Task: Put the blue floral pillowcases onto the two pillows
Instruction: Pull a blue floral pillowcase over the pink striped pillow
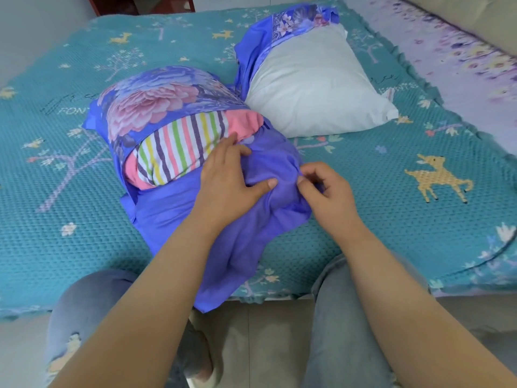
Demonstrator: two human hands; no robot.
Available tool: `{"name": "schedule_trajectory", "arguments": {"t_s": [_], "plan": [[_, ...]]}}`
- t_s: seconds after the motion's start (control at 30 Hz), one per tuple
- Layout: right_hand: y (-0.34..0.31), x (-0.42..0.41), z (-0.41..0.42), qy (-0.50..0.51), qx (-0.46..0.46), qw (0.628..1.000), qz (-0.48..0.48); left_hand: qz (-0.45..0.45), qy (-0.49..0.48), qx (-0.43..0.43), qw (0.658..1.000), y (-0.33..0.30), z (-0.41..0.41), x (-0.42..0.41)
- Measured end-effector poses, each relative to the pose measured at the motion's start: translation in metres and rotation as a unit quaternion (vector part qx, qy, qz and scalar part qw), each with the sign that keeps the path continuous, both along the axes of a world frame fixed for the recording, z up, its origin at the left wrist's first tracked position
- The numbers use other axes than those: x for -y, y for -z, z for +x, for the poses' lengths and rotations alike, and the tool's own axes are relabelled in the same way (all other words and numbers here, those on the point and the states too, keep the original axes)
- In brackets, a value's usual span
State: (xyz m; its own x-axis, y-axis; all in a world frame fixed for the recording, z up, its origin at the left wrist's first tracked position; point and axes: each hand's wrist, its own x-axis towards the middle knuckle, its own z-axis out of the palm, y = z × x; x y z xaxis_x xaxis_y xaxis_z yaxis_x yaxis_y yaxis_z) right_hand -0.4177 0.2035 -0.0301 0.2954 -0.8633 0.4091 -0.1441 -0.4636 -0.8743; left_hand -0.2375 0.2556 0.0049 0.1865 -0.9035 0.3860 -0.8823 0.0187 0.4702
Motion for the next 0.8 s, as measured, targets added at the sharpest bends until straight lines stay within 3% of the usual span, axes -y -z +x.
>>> {"name": "schedule_trajectory", "arguments": {"t_s": [0.07,0.13,0.23,0.33,0.4,0.5,0.57,0.67,0.8], "plan": [[-0.002,-0.001,0.000,-0.016,0.066,0.996,0.060,0.097,-0.031,0.035,0.994,-0.013,0.004,0.005],[-0.002,0.000,0.000,-0.020,0.105,0.991,0.078,0.165,-0.050,0.126,0.977,-0.027,0.001,0.013],[-0.002,0.002,0.001,0.006,0.132,0.989,0.071,0.195,-0.015,0.242,0.950,-0.039,-0.018,0.023],[-0.002,0.005,-0.001,0.047,0.115,0.991,0.057,0.215,-0.023,0.242,0.946,-0.031,-0.035,0.024],[0.002,0.009,-0.004,0.088,0.085,0.990,0.065,0.187,-0.017,0.160,0.969,-0.022,-0.036,0.023],[0.007,0.012,-0.011,0.139,-0.013,0.986,0.092,0.073,0.041,0.036,0.996,-0.014,-0.037,0.017],[0.006,0.009,-0.015,0.166,-0.048,0.983,0.056,-0.025,0.025,0.065,0.997,-0.010,-0.042,0.008],[0.001,0.001,-0.017,0.180,-0.108,0.971,-0.112,-0.123,-0.035,0.196,0.972,-0.001,-0.042,-0.005],[0.000,-0.009,-0.016,0.173,-0.126,0.968,-0.132,-0.111,-0.008,0.180,0.977,0.010,-0.046,-0.012]]}}
